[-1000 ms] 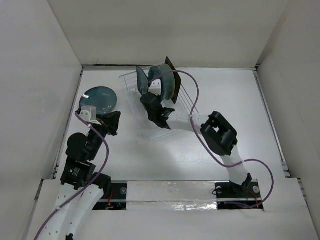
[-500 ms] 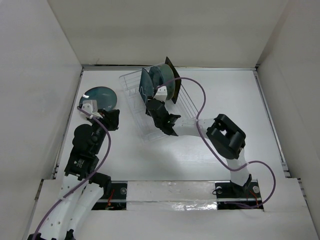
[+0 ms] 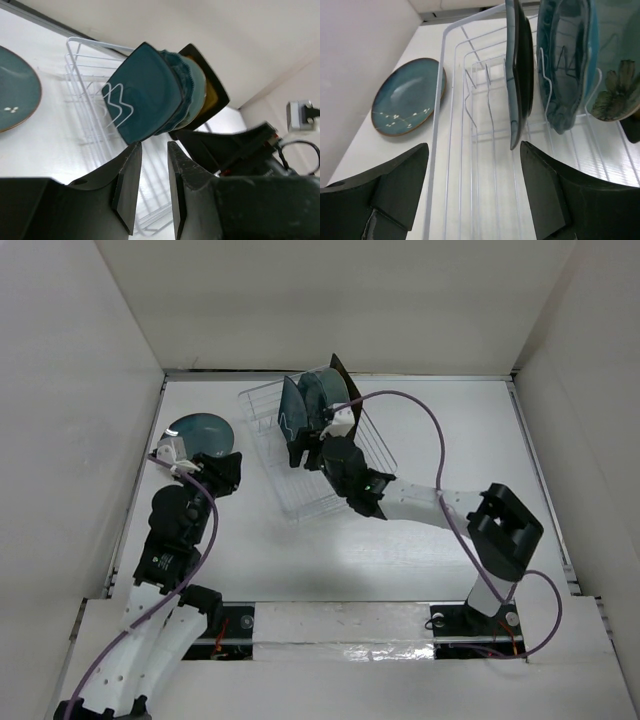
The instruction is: Load the plates into the dish rack
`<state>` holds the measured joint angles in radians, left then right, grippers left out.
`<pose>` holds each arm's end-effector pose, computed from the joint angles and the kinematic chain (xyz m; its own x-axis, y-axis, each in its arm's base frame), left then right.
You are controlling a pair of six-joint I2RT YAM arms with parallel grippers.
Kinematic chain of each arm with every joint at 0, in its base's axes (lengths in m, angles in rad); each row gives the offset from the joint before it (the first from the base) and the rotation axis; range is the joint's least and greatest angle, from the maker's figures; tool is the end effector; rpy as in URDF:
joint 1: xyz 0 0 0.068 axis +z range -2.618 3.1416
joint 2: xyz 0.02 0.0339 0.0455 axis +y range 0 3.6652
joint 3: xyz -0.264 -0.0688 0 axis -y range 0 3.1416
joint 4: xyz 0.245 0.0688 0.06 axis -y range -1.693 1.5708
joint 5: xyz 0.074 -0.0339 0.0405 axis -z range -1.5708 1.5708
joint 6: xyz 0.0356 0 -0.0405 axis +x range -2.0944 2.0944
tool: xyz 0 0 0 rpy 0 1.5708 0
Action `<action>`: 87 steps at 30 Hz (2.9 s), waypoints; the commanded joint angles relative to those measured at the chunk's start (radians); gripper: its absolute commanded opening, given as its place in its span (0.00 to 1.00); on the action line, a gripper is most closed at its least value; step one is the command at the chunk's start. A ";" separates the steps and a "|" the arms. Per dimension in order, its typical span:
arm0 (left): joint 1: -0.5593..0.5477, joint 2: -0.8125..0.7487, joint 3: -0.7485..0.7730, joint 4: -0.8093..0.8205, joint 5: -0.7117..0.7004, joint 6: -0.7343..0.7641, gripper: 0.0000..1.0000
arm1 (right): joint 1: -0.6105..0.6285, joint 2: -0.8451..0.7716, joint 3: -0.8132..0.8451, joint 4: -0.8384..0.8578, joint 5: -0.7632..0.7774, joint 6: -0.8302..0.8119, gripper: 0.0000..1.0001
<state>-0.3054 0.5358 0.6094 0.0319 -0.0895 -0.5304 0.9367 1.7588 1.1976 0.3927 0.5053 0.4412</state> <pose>0.1362 -0.0396 0.3377 -0.0220 -0.5214 -0.8530 0.2360 0.8264 -0.5112 0.2582 0.3220 0.2756 -0.2701 0.2634 -0.9261 -0.3393 0.8741 0.3476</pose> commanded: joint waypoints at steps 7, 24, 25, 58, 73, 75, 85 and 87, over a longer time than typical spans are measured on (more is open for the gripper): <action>0.005 0.176 -0.083 0.313 0.021 -0.197 0.00 | 0.017 -0.307 -0.269 0.112 -0.094 0.033 0.00; 0.409 0.403 -0.190 0.374 0.055 -0.396 0.59 | 0.008 -0.798 -0.434 -0.203 -0.228 -0.156 0.30; 0.472 0.409 -0.218 0.416 0.069 -0.408 0.59 | -0.001 -0.820 -0.447 -0.196 -0.228 -0.148 0.30; 0.655 1.179 0.082 0.576 0.266 -0.468 0.41 | -0.219 -0.938 -0.584 -0.147 -0.458 -0.052 0.29; 0.655 1.022 -0.051 0.761 0.146 -0.418 0.00 | -0.237 -0.976 -0.593 -0.150 -0.458 -0.048 0.30; 0.655 0.969 -0.056 0.755 0.161 -0.389 0.00 | -0.237 -0.975 -0.592 -0.153 -0.456 -0.050 0.30; 0.700 0.494 -0.083 0.539 0.218 -0.280 0.00 | -0.237 -0.932 -0.569 -0.157 -0.505 -0.076 0.53; 0.709 0.416 -0.111 0.522 0.211 -0.267 0.00 | -0.246 -0.915 -0.563 -0.146 -0.545 -0.076 0.55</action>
<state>0.3916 1.1057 0.4919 0.4030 0.0868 -0.8047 0.7021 0.8284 0.6052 0.2161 0.0101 0.3832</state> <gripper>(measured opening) 0.055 0.545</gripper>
